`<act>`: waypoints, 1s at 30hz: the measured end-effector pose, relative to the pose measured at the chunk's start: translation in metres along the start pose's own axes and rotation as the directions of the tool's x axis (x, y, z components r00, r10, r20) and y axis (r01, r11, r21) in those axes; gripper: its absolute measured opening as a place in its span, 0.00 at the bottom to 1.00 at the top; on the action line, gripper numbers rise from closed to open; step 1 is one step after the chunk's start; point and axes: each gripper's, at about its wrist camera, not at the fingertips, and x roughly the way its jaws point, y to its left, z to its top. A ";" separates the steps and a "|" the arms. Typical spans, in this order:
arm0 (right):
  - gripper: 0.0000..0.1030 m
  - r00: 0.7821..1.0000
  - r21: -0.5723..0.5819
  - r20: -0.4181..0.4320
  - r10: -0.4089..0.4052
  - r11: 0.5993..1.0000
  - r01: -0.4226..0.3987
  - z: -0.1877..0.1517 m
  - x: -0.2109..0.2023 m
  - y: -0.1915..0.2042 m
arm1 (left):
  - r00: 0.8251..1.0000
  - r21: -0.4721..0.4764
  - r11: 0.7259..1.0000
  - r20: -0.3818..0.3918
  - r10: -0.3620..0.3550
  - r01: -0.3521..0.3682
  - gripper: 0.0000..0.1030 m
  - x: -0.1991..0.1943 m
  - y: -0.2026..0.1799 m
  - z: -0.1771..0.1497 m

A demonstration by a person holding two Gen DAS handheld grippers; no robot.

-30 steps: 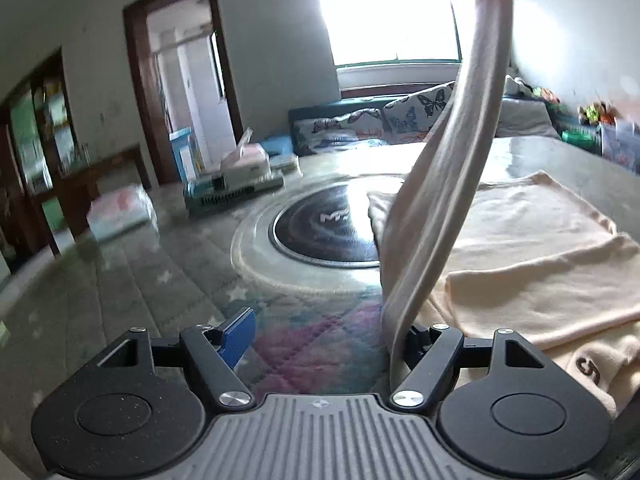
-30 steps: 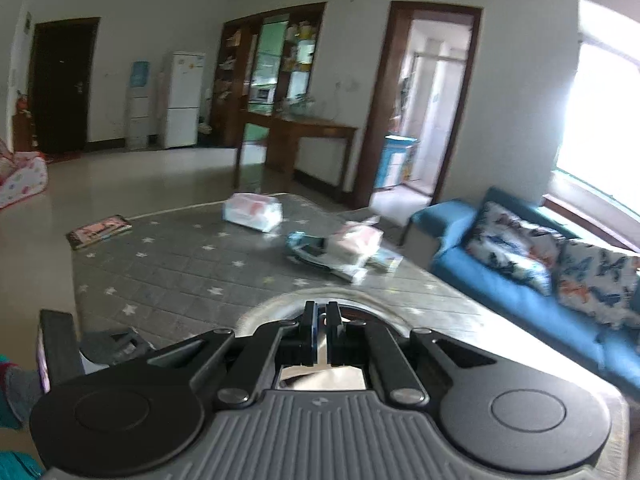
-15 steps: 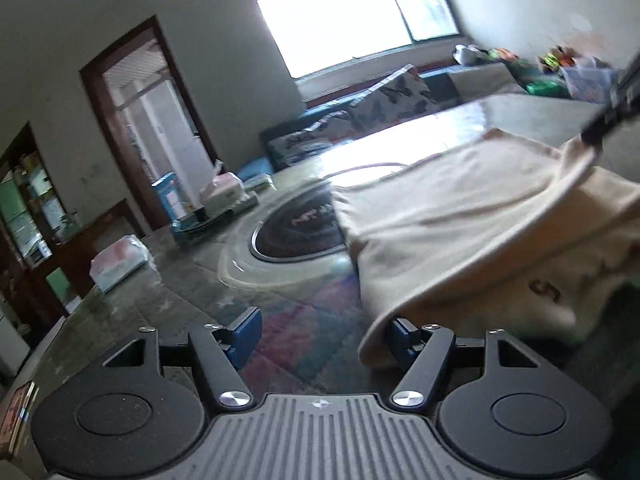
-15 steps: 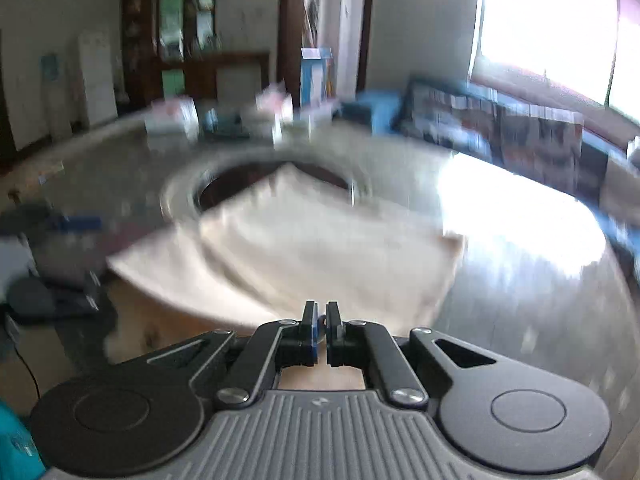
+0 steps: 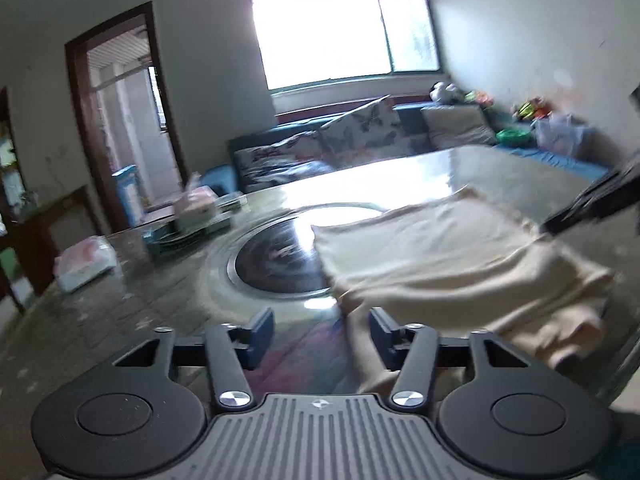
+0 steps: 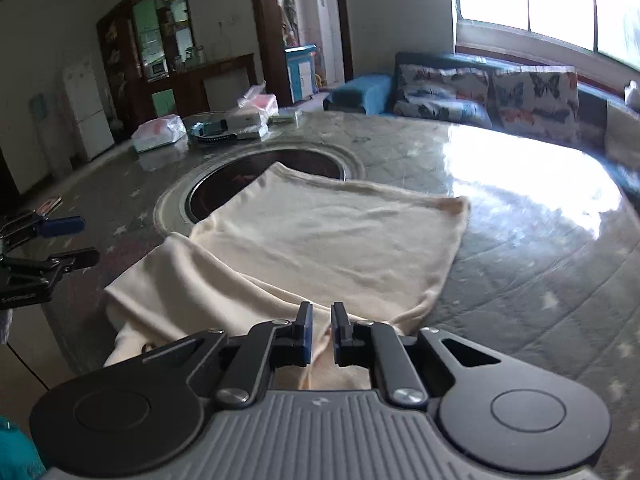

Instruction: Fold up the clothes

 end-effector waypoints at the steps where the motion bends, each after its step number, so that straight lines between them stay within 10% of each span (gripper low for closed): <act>1: 0.10 1.000 0.009 -0.013 -0.002 1.000 0.002 -0.001 0.008 0.000 | 1.000 -0.001 1.000 0.005 -0.017 0.017 0.50 0.003 -0.002 0.002; 9: 0.20 0.998 0.049 -0.062 -0.029 0.998 0.032 -0.009 0.040 0.002 | 0.994 0.033 0.993 -0.001 -0.113 0.113 0.43 0.027 -0.022 0.010; 14: 0.02 0.998 0.005 -0.012 -0.066 0.998 0.066 -0.009 0.032 0.009 | 0.987 0.012 0.987 -0.034 -0.160 0.161 0.39 0.048 -0.019 0.015; 25: 0.04 0.983 -0.025 0.037 -0.182 0.983 0.183 -0.007 0.026 0.006 | 0.974 -0.017 0.979 -0.100 -0.205 0.204 0.39 0.083 -0.012 0.008; 30: 0.06 0.994 -0.109 0.051 -0.093 0.989 0.098 -0.005 0.022 0.023 | 0.974 -0.019 0.978 -0.088 -0.210 0.209 0.40 0.082 -0.015 0.009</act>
